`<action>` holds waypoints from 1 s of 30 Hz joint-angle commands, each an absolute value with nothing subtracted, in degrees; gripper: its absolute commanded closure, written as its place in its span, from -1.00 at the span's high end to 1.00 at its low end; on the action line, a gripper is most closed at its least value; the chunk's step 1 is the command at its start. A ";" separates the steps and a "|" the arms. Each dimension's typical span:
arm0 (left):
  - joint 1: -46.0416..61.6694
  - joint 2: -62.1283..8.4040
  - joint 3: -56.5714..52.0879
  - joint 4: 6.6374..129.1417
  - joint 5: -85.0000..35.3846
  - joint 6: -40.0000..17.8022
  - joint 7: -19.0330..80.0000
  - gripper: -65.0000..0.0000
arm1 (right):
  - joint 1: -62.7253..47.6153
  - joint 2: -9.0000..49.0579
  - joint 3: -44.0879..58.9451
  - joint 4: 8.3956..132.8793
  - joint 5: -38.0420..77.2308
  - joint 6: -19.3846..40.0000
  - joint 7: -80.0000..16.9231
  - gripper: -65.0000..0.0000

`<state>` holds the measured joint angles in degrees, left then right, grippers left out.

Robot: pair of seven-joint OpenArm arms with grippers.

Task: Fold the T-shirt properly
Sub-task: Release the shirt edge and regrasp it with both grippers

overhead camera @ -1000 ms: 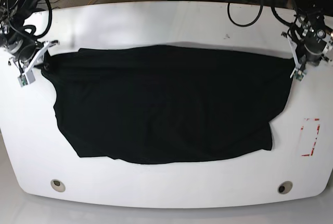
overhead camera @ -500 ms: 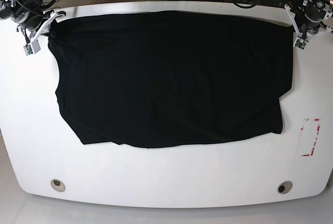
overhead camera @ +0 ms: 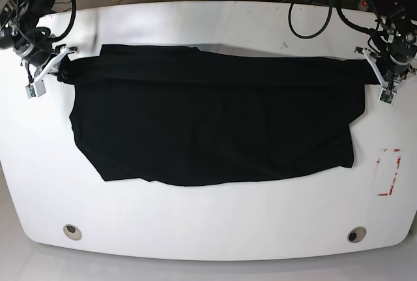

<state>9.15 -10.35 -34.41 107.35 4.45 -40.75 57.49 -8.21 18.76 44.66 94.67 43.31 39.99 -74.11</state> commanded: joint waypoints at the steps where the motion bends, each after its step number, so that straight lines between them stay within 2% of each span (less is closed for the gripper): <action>1: 6.55 -11.74 -34.77 105.80 5.49 -40.00 57.10 -1.00 | -5.58 20.18 43.74 92.88 42.51 40.00 -72.66 -1.00; 13: -3.65 -12.70 -28.53 93.05 5.49 -40.00 55.34 -1.00 | 0.57 20.79 38.02 80.04 41.89 40.00 -63.78 -1.00; 15: -4.26 -13.05 -27.21 91.21 5.49 -40.00 53.58 -0.98 | 0.66 21.41 37.58 78.99 41.89 40.00 -61.76 -0.80; 16: -4.35 -13.67 -26.59 90.33 5.49 -40.00 53.14 -0.93 | 0.66 21.93 37.14 78.99 41.89 40.00 -61.14 -0.62; 18: -4.53 -14.64 -24.75 88.57 5.49 -40.00 52.97 -0.68 | 0.13 22.55 36.35 79.34 42.15 40.00 -60.88 -0.25; 19: -4.70 -14.90 -24.13 88.13 5.49 -40.00 52.97 -0.56 | -0.04 22.64 36.35 79.43 42.33 40.00 -60.88 -0.13; 21: -5.58 -14.90 -23.60 87.69 5.49 -40.00 52.97 -0.18 | -1.36 22.73 36.79 82.24 42.33 40.00 -62.29 0.19; 22: -5.67 -14.99 -23.60 87.69 5.49 -40.00 52.97 -0.02 | -2.33 22.46 37.49 84.00 42.33 40.00 -62.99 0.26; 25: -5.58 -15.69 -24.13 87.78 5.41 -40.00 52.97 0.32 | -5.93 20.97 40.40 90.51 42.33 40.00 -66.33 0.32; 30: -3.47 -17.19 -26.15 92.44 5.05 -40.00 53.14 0.33 | -10.68 17.71 43.47 96.92 42.33 40.00 -69.05 0.33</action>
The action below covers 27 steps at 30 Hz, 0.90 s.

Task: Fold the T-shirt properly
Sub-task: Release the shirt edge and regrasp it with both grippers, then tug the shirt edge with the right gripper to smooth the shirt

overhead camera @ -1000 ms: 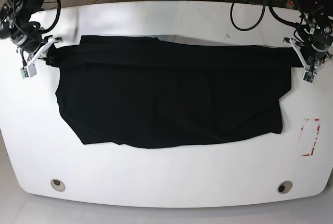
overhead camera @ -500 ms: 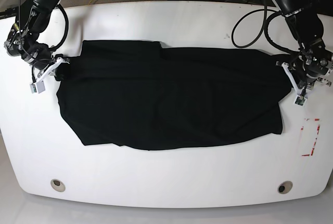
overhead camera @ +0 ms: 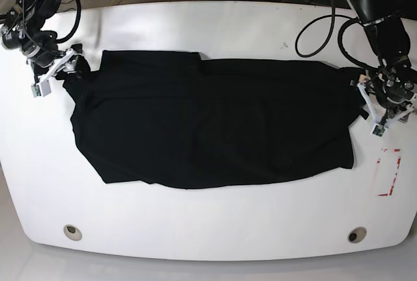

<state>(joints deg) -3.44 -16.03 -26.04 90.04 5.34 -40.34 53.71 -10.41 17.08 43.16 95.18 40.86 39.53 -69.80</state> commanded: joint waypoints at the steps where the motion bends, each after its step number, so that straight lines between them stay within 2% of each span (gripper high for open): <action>1: -2.07 -17.19 -26.24 94.37 5.05 -40.00 53.14 0.33 | -11.74 17.19 43.56 97.19 42.33 40.00 -69.14 0.33; 11: 3.82 -16.75 -25.89 98.07 -0.40 -40.00 52.79 0.33 | -12.97 11.65 43.47 96.66 41.98 40.00 -69.14 0.33; 16: 4.62 -16.75 -25.80 97.10 -1.01 -40.00 52.09 0.33 | -11.56 11.65 41.19 93.93 41.89 40.00 -68.79 0.33; 22: 4.88 -17.10 -25.80 92.00 -0.92 -40.00 45.32 0.33 | -11.56 12.18 40.22 89.89 41.89 40.00 -65.36 0.33; 27: 4.88 -18.15 -25.89 88.31 -0.92 -40.00 43.47 0.32 | -11.47 11.91 40.13 87.60 41.89 40.00 -64.92 0.32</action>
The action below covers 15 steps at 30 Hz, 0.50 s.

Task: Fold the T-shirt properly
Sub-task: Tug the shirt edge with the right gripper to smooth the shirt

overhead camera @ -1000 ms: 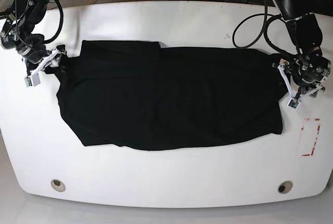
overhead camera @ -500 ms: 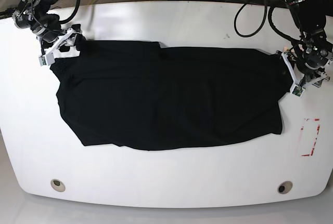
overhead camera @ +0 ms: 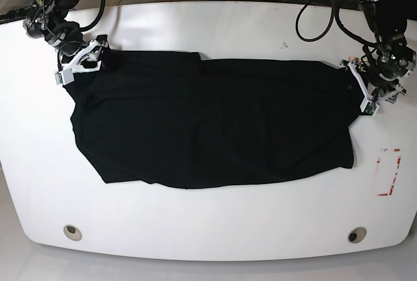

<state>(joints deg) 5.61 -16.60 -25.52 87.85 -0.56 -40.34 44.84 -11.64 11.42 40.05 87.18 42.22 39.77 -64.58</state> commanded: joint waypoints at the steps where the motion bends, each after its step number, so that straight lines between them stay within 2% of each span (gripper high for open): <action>1: 4.88 -18.33 -25.89 87.69 -0.92 -40.00 43.47 0.26 | -11.47 11.74 39.96 87.60 41.98 40.00 -64.92 0.32; 5: 4.88 -18.42 -25.89 87.08 -0.84 -40.00 43.47 0.11 | -11.56 10.77 35.38 87.69 42.07 40.00 -64.84 0.31; 7: 4.88 -18.42 -25.89 87.08 -0.84 -40.00 43.47 0.05 | -11.56 10.42 35.12 87.69 42.07 40.00 -64.84 0.22; 9: 4.88 -18.42 -25.89 87.16 -0.84 -40.00 43.47 -0.03 | -11.56 9.45 35.12 87.69 42.15 40.00 -64.84 -0.08; 13: 5.76 -18.42 -25.89 87.52 2.59 -40.00 43.47 -0.40 | -12.26 8.75 35.12 90.95 42.15 40.00 -64.92 -0.93; 15: 5.85 -18.07 -25.89 87.69 4.70 -40.00 43.47 -0.60 | -13.23 8.75 35.12 93.58 42.24 40.00 -65.89 -1.00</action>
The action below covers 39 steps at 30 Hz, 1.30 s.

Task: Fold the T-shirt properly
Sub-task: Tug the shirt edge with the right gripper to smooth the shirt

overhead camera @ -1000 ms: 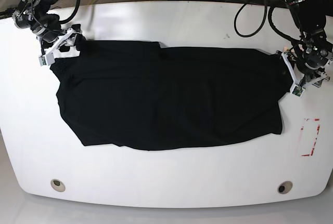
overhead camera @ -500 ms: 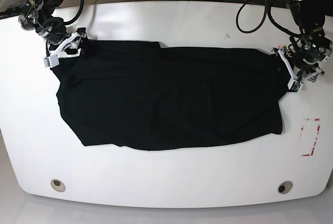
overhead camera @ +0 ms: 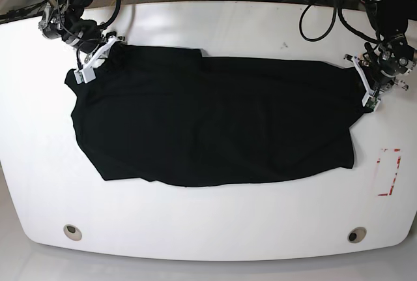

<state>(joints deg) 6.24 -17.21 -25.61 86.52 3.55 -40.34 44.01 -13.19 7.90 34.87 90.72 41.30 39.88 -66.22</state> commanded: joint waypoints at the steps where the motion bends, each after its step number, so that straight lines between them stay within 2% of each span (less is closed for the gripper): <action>1: 5.93 -18.07 -25.89 87.69 5.49 -40.00 43.47 -0.71 | -13.58 8.75 35.12 95.87 42.24 40.00 -67.30 -1.00; 4: 6.29 -18.15 -25.98 87.69 6.11 -40.00 43.47 -0.85 | -14.02 8.75 35.30 101.49 42.24 40.00 -69.85 -1.00; 11: 9.10 -18.42 -26.07 88.75 6.11 -40.00 43.38 -0.86 | -12.88 9.36 35.30 109.49 42.33 40.00 -73.45 -1.00; 22: 10.42 -19.47 -26.07 89.71 6.11 -40.00 43.38 -0.85 | -3.82 14.29 34.95 102.20 42.51 40.00 -74.42 -1.00; 26: 10.42 -19.56 -26.07 89.71 6.11 -40.00 43.38 -0.85 | -1.36 15.78 34.95 97.89 47.25 40.00 -76.26 -1.00; 32: 10.24 -19.56 -26.07 89.80 6.11 -40.00 43.38 -0.85 | -5.85 18.86 35.03 95.87 58.15 40.00 -77.14 -0.98; 34: 10.24 -19.56 -26.07 89.80 6.11 -40.00 43.38 -0.85 | -8.13 19.12 35.12 96.48 60.44 40.00 -77.23 -0.89; 39: 10.24 -19.47 -26.07 89.71 6.11 -40.00 43.38 -0.85 | -14.02 19.38 35.21 100.44 63.96 40.00 -77.23 -0.87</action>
<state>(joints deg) 10.61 -18.48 -25.71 88.95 5.39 -40.56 43.11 -14.13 18.22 34.81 98.45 62.02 39.90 -78.67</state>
